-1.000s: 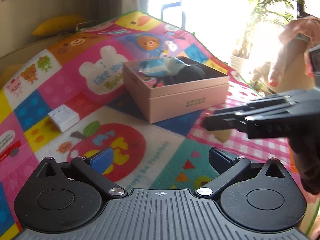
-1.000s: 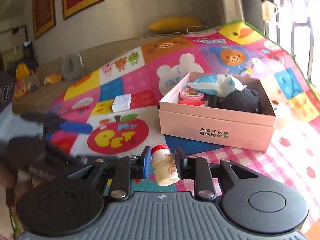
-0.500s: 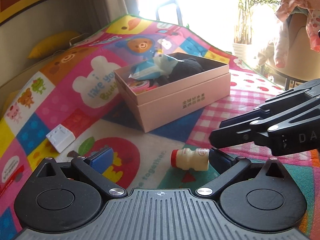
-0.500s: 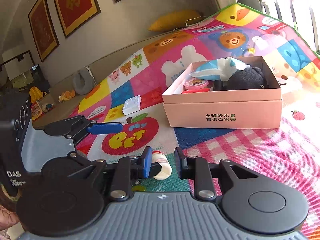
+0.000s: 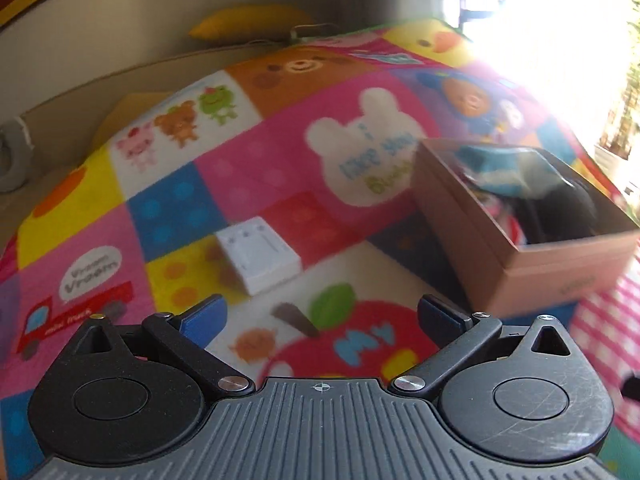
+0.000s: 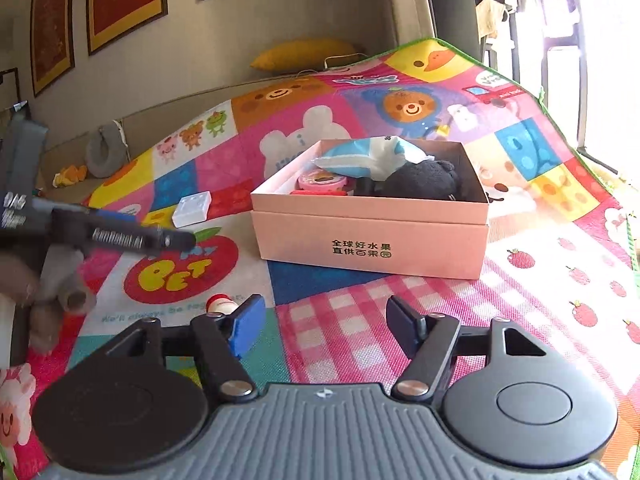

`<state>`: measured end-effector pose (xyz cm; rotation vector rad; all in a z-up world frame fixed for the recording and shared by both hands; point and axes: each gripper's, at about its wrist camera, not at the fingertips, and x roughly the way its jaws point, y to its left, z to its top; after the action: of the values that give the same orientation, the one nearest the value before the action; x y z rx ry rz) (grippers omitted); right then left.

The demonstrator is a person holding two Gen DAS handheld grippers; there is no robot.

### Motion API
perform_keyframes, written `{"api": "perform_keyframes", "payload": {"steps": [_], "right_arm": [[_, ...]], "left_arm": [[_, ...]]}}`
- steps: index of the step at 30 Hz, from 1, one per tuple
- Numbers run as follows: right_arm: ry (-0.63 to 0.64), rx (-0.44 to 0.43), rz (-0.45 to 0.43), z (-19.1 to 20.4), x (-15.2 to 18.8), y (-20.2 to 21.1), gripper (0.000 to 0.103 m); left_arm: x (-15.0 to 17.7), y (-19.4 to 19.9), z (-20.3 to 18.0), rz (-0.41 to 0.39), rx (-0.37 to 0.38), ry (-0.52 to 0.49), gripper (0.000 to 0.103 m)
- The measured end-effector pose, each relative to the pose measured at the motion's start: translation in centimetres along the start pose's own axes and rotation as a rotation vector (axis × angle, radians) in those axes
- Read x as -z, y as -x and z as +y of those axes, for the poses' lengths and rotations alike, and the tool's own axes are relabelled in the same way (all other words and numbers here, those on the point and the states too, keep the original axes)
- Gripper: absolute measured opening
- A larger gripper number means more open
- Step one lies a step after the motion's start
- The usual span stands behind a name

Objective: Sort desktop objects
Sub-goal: 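Lift the yogurt bottle with the right tool while the left tool approaches the white plug adapter, then grasp the white plug adapter with the left tool while the right tool lowers the bottle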

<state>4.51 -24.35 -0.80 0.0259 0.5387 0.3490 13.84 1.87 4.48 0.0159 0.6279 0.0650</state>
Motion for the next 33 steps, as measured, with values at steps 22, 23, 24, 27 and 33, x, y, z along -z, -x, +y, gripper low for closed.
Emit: {"api": "perform_keyframes", "payload": {"steps": [22, 23, 24, 27, 33], "right_arm": [[-0.096, 0.051, 0.055, -1.1, 0.0, -1.3, 0.102], [-0.085, 0.053, 0.054, -0.9, -0.1, -1.3, 0.102], [-0.070, 0.057, 0.050, -0.7, -0.1, -1.3, 0.102], [0.013, 0.070, 0.028, 0.7, -0.3, -1.0, 0.102], [0.369, 0.039, -0.007, 6.4, -1.0, -0.6, 0.061]], "left_arm": [[3.1, 1.5, 0.1, 0.101, 0.150, -0.070, 0.053], [4.3, 3.1, -0.5, 0.100, 0.185, -0.098, 0.053], [5.2, 4.4, -1.0, 0.096, 0.209, -0.121, 0.053], [7.5, 7.6, -1.8, 0.090, 0.282, -0.157, 0.054], [9.5, 9.5, -2.4, 0.065, 0.262, -0.211, 0.077]]}}
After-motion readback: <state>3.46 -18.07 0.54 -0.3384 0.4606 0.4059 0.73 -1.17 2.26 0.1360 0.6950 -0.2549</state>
